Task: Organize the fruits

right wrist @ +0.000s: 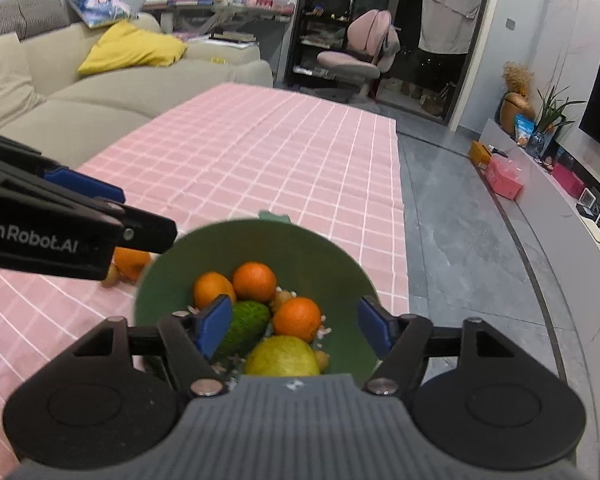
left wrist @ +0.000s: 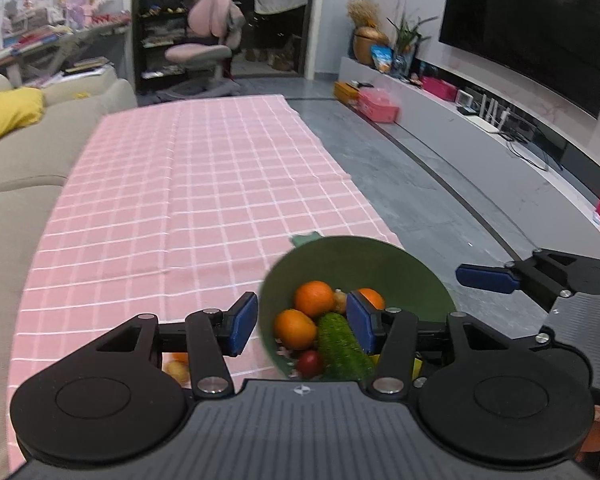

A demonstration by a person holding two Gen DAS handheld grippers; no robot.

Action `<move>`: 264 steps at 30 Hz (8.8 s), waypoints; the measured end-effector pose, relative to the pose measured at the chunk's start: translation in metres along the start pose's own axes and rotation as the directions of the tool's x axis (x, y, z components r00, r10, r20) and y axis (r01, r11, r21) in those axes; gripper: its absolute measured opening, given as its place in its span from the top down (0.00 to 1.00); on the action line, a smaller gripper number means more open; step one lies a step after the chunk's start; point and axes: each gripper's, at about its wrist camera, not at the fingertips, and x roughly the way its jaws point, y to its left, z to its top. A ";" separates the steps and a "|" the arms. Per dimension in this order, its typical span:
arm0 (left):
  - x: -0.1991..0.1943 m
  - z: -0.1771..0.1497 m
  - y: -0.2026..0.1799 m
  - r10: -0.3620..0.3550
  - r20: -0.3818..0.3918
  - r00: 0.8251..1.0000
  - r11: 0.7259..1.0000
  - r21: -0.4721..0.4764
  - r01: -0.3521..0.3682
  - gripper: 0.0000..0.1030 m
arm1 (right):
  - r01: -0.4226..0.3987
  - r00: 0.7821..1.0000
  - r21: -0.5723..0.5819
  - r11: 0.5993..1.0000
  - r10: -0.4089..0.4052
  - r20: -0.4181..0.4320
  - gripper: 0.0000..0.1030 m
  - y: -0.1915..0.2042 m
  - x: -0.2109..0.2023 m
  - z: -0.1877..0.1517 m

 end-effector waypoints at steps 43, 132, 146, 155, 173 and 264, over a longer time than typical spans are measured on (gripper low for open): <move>0.060 -0.063 0.123 -0.007 -0.157 0.988 0.976 -0.216 -0.028 0.53 | -0.276 0.960 -0.401 0.873 0.267 -0.080 0.66 0.108 0.059 0.023; -0.039 0.010 0.008 -0.128 -0.002 0.992 0.989 -0.072 0.128 0.74 | -0.300 0.952 0.027 0.954 0.301 -0.064 0.60 -0.003 -0.038 0.042; 0.059 0.025 -0.008 -0.107 -0.225 0.968 0.994 -0.042 0.100 0.74 | -0.212 0.961 0.314 0.925 0.255 -0.102 0.60 -0.073 0.020 0.004; 0.106 0.020 0.005 -0.079 -0.384 0.920 0.997 -0.039 0.070 0.74 | -0.150 0.967 0.260 0.954 0.196 -0.162 0.60 -0.061 0.069 0.001; 0.139 0.012 0.006 -0.041 -0.469 0.882 0.999 -0.038 0.027 0.70 | -0.138 0.971 0.252 0.958 0.181 -0.154 0.59 -0.067 0.088 -0.007; -0.052 -0.100 -0.004 0.312 -0.056 0.948 0.936 -0.154 -0.317 0.09 | -0.061 0.998 0.144 0.988 0.057 0.029 0.04 0.038 -0.071 -0.063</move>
